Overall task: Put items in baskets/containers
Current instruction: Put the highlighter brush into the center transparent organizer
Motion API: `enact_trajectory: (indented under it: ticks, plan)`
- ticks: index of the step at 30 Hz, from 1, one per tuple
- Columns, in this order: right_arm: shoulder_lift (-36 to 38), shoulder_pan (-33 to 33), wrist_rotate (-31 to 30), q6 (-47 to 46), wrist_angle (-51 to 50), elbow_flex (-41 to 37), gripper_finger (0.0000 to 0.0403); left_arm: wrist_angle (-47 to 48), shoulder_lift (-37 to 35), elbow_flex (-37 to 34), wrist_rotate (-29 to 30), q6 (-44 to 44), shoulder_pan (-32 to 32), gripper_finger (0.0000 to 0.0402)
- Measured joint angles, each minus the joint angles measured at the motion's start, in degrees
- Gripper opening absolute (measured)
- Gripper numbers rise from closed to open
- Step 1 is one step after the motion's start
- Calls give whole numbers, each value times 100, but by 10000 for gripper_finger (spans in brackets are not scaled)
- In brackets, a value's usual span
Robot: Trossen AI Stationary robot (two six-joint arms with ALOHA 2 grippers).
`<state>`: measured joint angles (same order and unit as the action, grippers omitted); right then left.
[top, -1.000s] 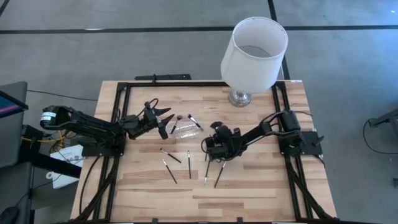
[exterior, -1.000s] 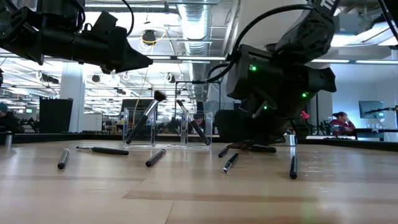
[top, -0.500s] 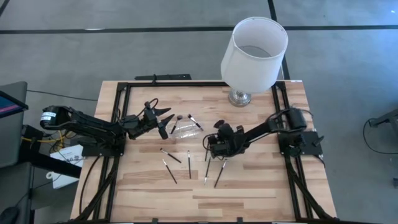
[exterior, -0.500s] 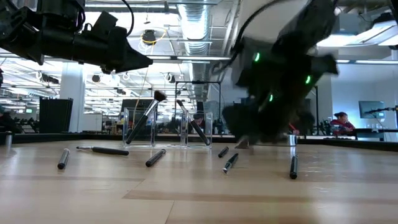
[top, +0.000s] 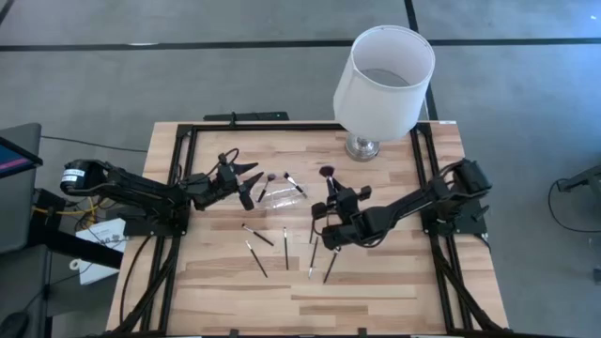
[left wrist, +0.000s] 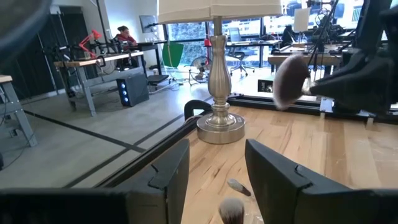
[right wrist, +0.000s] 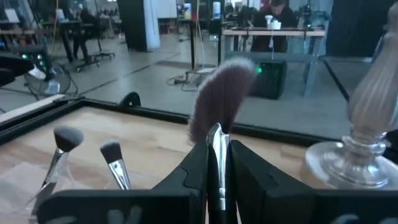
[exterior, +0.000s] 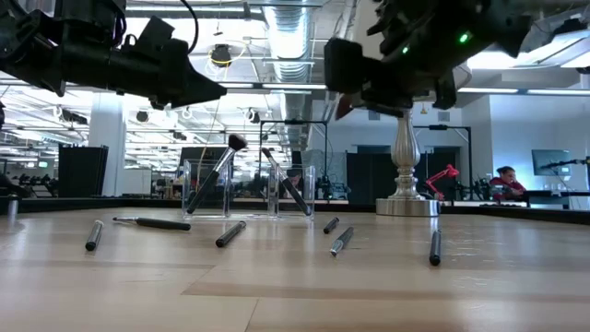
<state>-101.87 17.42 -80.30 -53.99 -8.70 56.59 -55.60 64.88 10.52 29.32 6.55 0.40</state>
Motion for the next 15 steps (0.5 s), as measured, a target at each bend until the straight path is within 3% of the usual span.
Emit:
enact_trajectory:
  ticks: [5,9,12,15]
  plan:
    - [-362,-59,68,202,775,-6,40,-27,0,0,-496,-382,2,154]
    - [-320,-77,283,1241,1678,-3,39,-41,0,0,-1356,-1093,2,154]
    - [-216,-62,773,2394,2752,5,38,-60,2,0,-1676,-1156,0,154]
    - [-200,-62,1714,3624,3956,3,42,-60,2,0,-1851,-1177,2,154]
